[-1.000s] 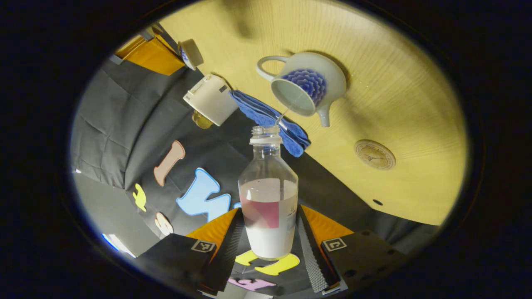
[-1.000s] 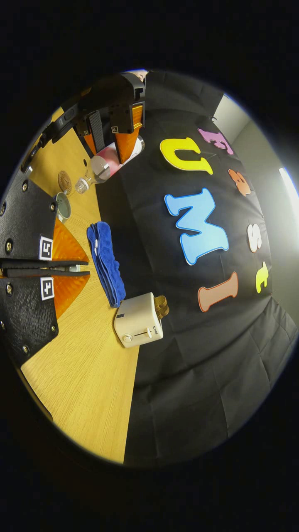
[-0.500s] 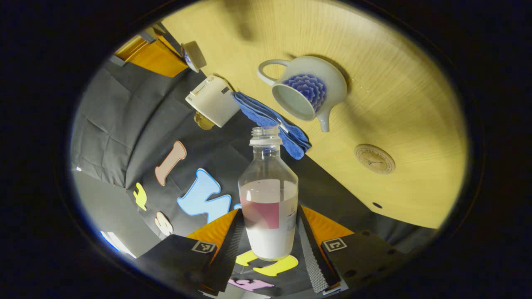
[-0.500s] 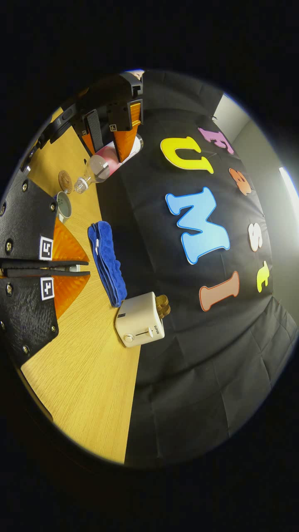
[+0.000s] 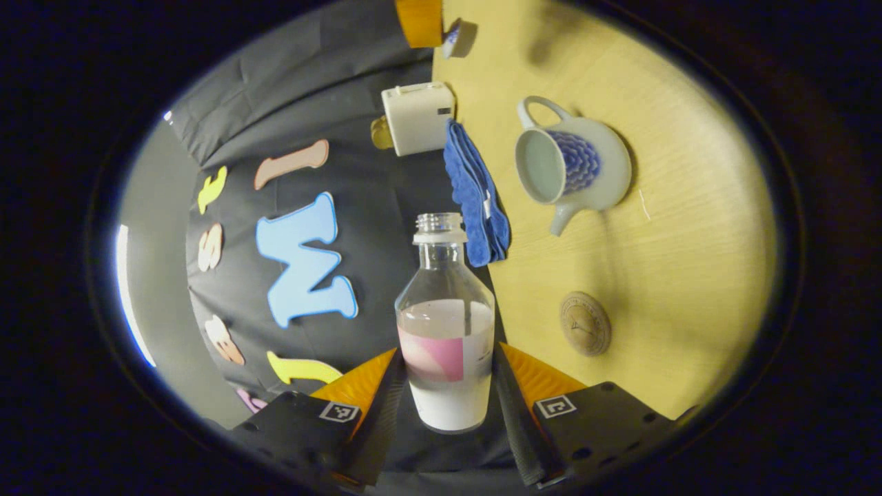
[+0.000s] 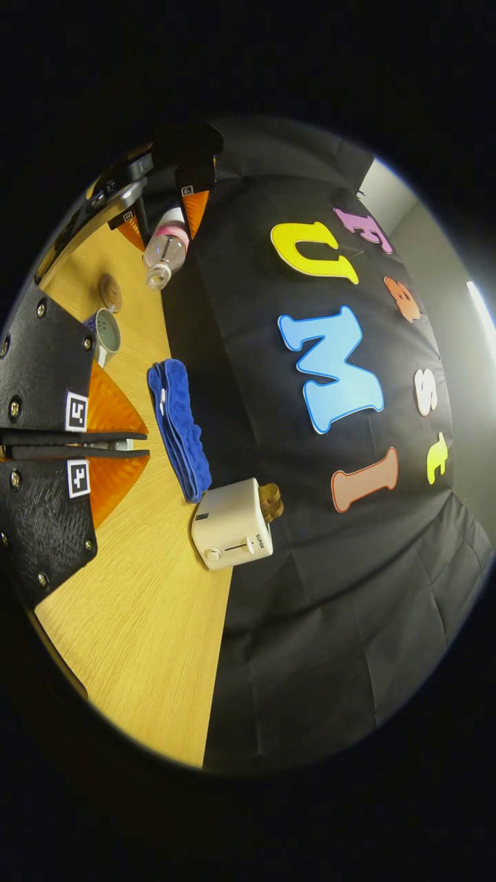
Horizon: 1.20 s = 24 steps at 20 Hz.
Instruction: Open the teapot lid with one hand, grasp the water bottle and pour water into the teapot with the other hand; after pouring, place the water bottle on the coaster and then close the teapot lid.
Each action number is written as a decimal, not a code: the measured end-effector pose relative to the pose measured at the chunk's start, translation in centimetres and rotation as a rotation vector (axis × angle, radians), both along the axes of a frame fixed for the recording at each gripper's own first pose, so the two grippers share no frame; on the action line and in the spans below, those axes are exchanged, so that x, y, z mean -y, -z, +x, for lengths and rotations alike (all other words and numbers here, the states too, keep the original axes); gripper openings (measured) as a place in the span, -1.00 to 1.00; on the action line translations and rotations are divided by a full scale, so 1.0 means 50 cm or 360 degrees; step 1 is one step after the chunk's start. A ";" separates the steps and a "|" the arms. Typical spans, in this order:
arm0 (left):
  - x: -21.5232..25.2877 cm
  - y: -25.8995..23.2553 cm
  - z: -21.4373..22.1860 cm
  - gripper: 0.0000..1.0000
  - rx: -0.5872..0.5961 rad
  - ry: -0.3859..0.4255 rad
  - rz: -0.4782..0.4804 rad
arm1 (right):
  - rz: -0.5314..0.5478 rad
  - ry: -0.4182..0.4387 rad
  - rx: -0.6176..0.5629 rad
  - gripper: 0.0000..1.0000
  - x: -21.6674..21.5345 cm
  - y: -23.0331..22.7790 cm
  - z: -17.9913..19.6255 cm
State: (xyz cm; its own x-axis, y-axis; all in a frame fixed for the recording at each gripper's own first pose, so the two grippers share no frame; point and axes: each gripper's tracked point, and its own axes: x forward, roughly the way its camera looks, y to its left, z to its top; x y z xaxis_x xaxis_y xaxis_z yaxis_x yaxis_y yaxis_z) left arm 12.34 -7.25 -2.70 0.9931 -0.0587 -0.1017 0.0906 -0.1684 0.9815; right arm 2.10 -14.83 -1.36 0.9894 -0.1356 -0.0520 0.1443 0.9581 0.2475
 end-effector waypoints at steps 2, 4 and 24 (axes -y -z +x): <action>-0.011 0.016 0.009 0.69 -0.0011 -0.0037 -0.0263 | -0.0009 0.0004 -0.0016 -0.99 0.000 0.005 0.003; -0.013 0.052 0.018 0.70 -0.0052 -0.0085 -0.0603 | -0.0025 0.0018 -0.0026 -0.99 0.003 0.007 0.003; 0.150 0.224 0.069 0.66 -0.0321 -0.0286 -0.2792 | -0.0047 0.0003 -0.0148 -0.99 -0.005 0.047 0.016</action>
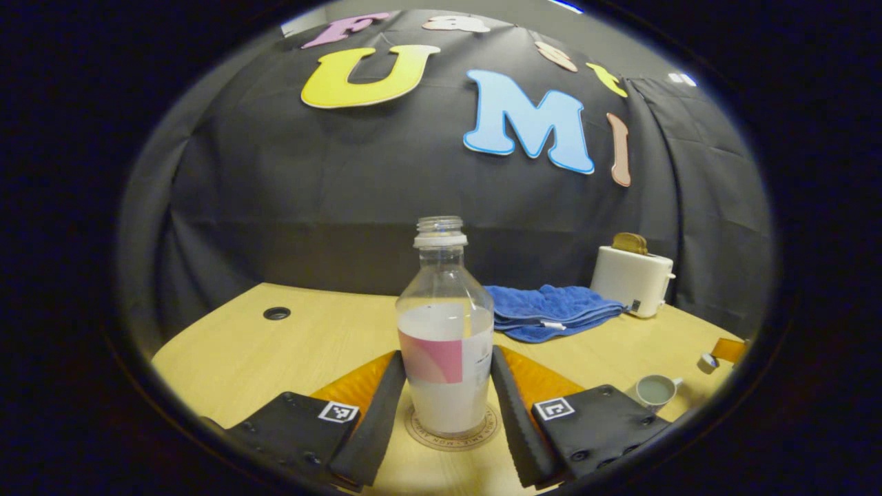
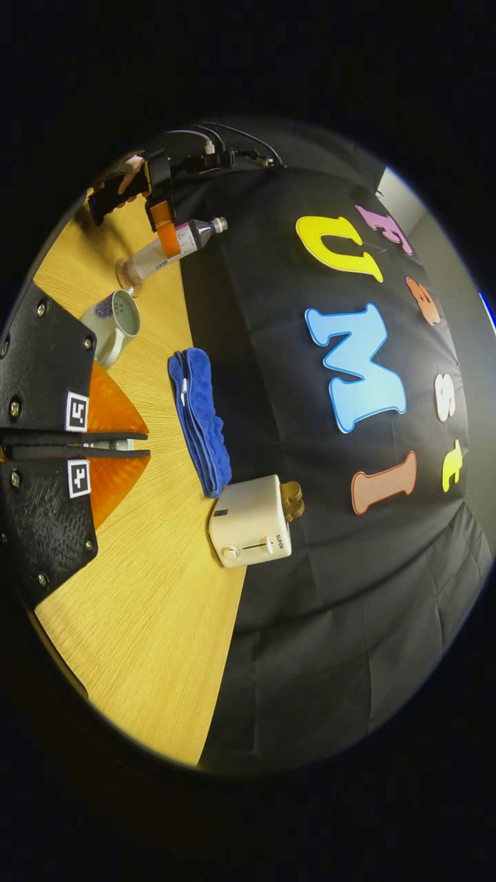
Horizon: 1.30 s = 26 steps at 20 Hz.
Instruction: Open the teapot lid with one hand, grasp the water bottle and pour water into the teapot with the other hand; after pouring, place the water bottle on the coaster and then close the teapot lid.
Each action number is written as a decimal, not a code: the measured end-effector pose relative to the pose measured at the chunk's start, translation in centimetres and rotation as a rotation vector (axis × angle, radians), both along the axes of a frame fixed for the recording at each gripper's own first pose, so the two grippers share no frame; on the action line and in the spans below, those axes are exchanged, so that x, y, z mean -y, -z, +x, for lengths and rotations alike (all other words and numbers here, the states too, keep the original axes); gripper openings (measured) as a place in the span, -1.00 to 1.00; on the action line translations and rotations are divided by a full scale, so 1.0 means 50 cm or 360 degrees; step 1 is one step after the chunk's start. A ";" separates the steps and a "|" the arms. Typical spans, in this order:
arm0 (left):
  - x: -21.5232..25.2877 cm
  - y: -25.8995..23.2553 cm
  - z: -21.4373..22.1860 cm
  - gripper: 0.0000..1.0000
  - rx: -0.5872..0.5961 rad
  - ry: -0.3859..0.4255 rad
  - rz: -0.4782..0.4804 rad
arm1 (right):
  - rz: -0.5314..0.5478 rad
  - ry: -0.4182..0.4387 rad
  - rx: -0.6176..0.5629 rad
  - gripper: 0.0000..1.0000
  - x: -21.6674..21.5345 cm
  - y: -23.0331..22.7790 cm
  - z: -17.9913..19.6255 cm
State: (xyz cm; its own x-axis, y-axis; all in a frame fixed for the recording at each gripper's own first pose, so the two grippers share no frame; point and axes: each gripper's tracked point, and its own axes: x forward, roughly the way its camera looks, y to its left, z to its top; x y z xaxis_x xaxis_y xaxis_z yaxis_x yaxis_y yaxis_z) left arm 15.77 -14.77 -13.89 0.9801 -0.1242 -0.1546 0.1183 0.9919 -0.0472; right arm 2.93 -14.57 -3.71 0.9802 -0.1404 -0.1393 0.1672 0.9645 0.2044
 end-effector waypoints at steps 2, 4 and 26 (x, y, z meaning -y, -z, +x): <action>-0.001 0.006 -0.003 0.67 -0.0018 -0.0012 0.0027 | 0.0000 0.0002 0.0000 -0.99 0.001 0.000 0.000; -0.002 0.005 -0.004 0.69 -0.0021 -0.0013 0.0031 | 0.0002 0.0007 0.0001 -0.99 0.003 -0.002 -0.001; -0.067 -0.031 -0.197 0.99 -0.0013 -0.0069 0.0092 | -0.0102 -0.0269 0.0083 -0.99 -0.143 -0.080 0.041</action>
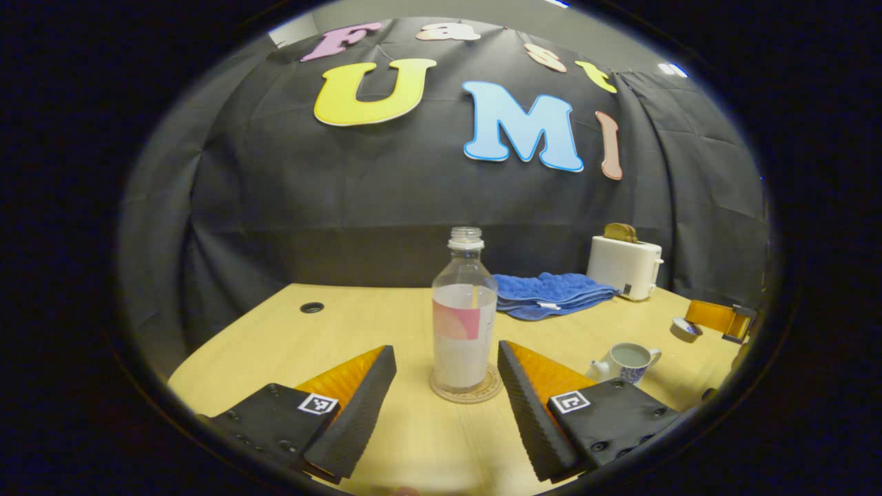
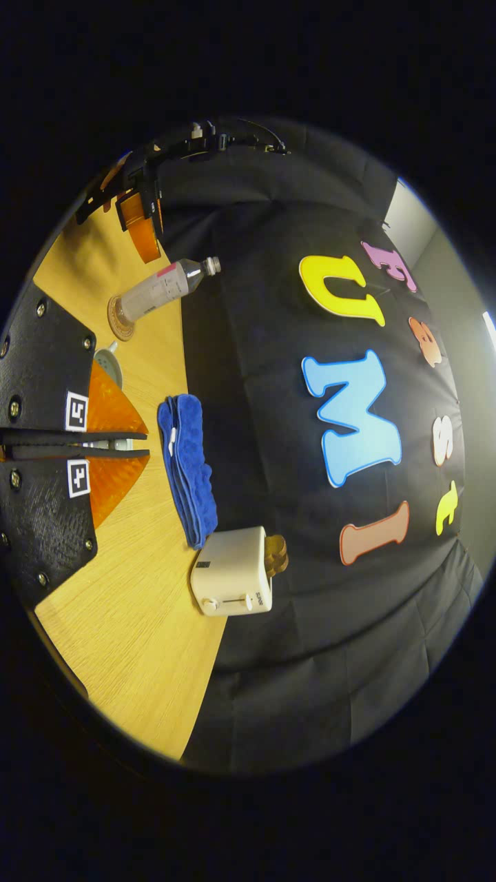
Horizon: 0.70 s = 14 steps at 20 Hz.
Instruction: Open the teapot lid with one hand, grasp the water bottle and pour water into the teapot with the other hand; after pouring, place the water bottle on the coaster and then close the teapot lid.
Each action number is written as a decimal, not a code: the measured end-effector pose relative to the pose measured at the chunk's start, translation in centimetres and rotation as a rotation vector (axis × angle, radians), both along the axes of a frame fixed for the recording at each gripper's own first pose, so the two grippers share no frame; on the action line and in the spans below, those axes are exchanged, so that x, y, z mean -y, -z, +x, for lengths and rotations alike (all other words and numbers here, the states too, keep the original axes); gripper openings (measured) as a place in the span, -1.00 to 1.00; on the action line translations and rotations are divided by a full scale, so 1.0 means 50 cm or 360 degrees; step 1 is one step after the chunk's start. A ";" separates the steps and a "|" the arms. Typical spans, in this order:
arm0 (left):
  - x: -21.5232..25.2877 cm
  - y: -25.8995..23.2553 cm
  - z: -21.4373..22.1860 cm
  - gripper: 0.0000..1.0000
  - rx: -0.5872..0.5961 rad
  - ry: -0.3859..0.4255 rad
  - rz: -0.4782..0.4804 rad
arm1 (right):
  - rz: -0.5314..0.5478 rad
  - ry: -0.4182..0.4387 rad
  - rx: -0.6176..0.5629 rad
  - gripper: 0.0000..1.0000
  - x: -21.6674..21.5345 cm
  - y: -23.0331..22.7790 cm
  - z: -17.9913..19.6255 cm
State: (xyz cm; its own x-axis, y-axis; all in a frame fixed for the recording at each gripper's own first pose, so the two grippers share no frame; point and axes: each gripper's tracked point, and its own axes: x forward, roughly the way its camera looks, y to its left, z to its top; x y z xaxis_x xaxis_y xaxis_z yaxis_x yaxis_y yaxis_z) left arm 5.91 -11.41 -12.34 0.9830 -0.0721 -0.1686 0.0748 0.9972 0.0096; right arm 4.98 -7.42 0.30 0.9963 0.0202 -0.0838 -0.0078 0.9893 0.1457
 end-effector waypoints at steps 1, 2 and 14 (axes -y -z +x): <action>-0.011 -0.006 -0.012 0.99 0.0012 -0.0012 0.0001 | -0.0002 -0.0027 0.0004 -0.99 -0.015 -0.006 0.006; -0.019 -0.012 -0.025 0.99 0.0026 -0.0018 -0.0006 | -0.0002 -0.0051 0.0006 -0.99 -0.032 -0.011 0.013; -0.131 -0.034 -0.108 0.99 0.0108 -0.0140 -0.0038 | -0.0082 -0.0165 -0.0132 -0.99 -0.126 0.043 0.064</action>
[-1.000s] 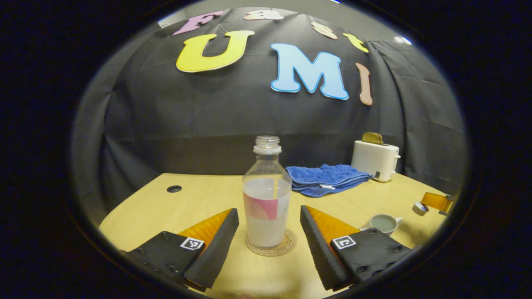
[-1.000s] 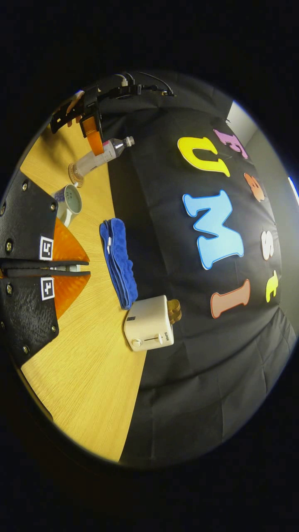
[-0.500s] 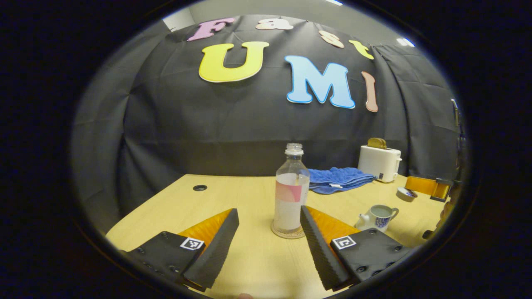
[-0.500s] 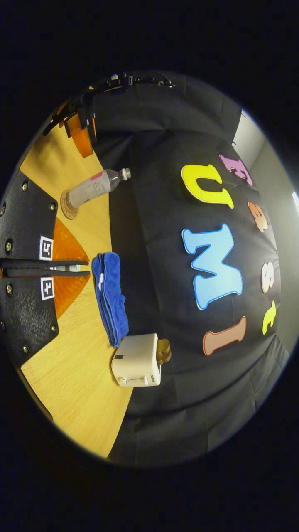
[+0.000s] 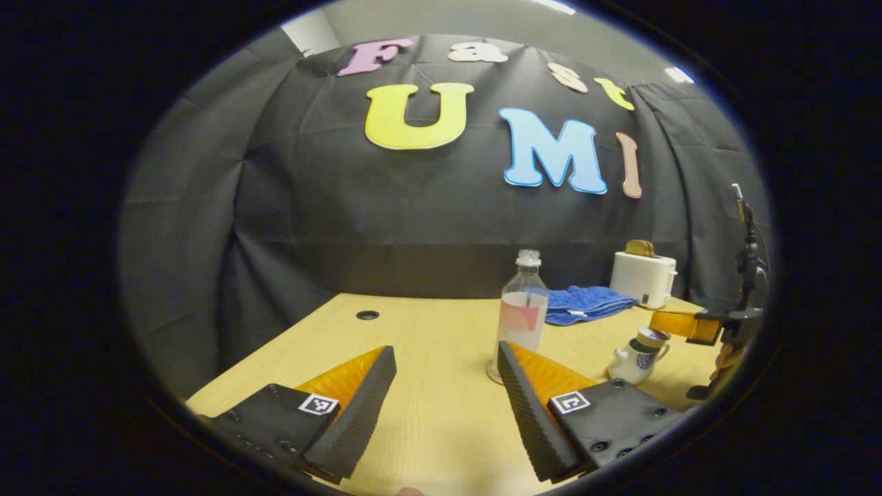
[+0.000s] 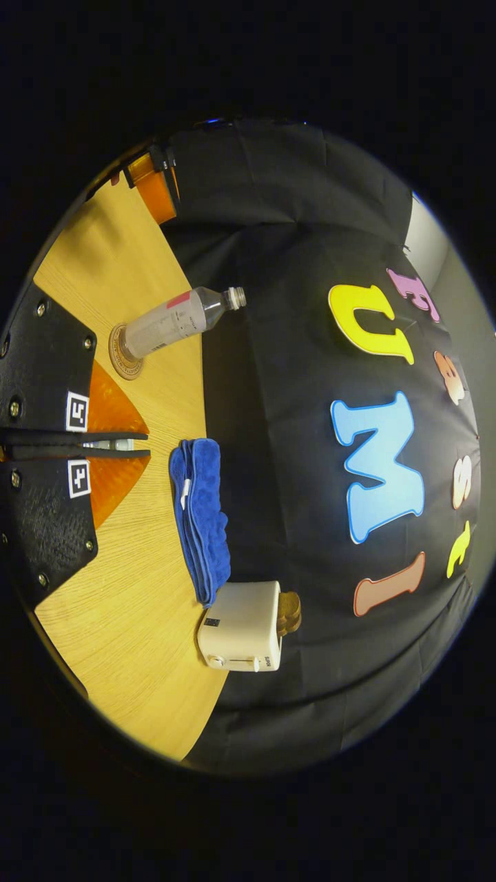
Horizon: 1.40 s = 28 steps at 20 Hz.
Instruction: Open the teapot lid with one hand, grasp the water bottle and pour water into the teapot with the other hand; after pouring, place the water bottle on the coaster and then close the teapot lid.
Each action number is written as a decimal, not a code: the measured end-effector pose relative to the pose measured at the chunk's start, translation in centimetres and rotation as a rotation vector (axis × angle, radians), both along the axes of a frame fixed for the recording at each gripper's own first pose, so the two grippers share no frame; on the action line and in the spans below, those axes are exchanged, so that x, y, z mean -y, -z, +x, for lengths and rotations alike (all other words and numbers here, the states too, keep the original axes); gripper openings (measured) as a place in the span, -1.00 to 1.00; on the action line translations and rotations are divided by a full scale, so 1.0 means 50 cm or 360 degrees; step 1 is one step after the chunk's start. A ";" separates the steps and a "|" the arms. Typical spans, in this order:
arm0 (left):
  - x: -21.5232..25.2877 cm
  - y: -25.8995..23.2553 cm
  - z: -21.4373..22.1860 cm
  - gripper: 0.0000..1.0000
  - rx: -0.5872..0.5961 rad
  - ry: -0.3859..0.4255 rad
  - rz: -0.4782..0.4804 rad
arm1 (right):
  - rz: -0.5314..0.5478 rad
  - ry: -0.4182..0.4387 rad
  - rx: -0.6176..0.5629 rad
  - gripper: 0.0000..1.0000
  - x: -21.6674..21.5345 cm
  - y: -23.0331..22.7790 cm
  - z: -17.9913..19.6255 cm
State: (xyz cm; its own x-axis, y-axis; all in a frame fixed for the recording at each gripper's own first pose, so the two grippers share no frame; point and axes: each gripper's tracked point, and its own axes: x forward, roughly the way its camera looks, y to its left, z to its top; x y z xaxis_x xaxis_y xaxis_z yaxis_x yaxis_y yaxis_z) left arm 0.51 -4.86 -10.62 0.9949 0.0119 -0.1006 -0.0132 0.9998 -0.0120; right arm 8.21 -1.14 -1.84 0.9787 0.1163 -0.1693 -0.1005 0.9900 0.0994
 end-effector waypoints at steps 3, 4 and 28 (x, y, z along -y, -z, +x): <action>0.002 -0.002 -0.006 0.99 0.0013 0.0011 -0.0019 | -0.0051 0.0005 -0.0011 -0.99 -0.001 0.010 0.004; 0.006 -0.002 -0.008 0.99 0.0017 0.0016 -0.0023 | -0.0058 0.0005 -0.0019 -0.99 -0.002 0.015 0.006; 0.157 -0.060 -0.074 0.99 0.0103 0.0182 -0.0016 | -0.0023 0.0049 0.0153 -0.21 0.000 -0.084 -0.085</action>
State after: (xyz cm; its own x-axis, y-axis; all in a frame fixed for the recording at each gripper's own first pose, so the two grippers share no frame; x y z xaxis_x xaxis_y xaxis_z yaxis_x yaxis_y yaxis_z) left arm -3.16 -12.72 -7.63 0.9940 -0.1029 -0.0358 0.1023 0.9946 -0.0194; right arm 3.96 -1.13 2.36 0.9935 0.0842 -0.0760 -0.0784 0.9940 0.0761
